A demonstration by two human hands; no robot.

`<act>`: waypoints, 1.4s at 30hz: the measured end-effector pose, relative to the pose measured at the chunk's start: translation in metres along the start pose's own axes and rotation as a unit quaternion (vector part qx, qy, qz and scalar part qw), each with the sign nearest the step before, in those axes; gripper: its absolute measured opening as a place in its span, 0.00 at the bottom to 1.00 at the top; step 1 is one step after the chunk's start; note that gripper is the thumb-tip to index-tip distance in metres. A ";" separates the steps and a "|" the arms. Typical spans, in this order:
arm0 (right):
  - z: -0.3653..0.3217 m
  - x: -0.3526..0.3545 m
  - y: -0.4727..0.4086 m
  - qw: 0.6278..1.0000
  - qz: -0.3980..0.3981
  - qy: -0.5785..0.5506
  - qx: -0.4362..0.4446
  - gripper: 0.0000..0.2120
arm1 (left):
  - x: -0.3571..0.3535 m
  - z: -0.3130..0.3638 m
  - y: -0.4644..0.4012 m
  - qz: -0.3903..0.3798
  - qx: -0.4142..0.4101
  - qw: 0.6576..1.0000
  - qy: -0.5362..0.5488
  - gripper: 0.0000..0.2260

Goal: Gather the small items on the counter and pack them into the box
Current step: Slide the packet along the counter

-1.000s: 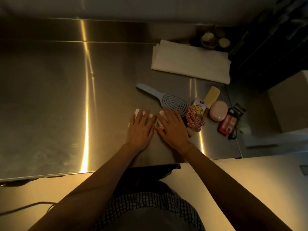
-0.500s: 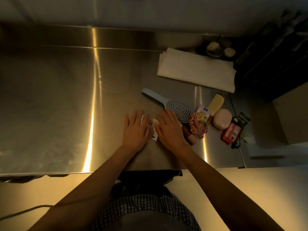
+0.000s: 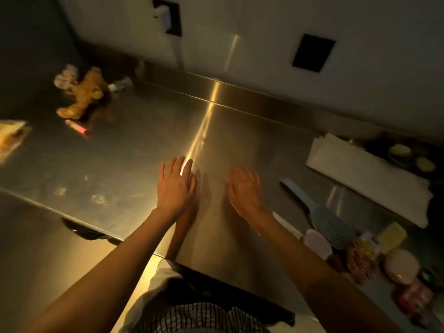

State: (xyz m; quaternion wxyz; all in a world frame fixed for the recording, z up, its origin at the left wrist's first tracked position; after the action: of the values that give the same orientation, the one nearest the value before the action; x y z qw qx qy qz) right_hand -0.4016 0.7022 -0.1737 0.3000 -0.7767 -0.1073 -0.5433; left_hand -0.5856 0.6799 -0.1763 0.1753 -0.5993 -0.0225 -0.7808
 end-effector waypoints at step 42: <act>-0.337 -0.289 -0.366 0.932 -0.177 -0.033 0.313 0.22 | 0.057 -0.530 -0.206 -0.053 0.291 0.945 -0.137 0.29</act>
State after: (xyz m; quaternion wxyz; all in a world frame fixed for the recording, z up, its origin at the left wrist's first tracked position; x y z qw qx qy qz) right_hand -0.9563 0.8437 -0.2311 0.4231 -0.6290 -0.4176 -0.5009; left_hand -1.1523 0.7292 -0.2354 0.2954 -0.6213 -0.3042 -0.6589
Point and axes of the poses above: each hand's wrist, its own y-axis away from the middle knuckle, its own x-axis out of the back of the hand, z = x × y, the point moved 6 cm from there along -y, towards the middle knuckle, and after that the axes turned 13 degrees about x, right-handed, at the moved point
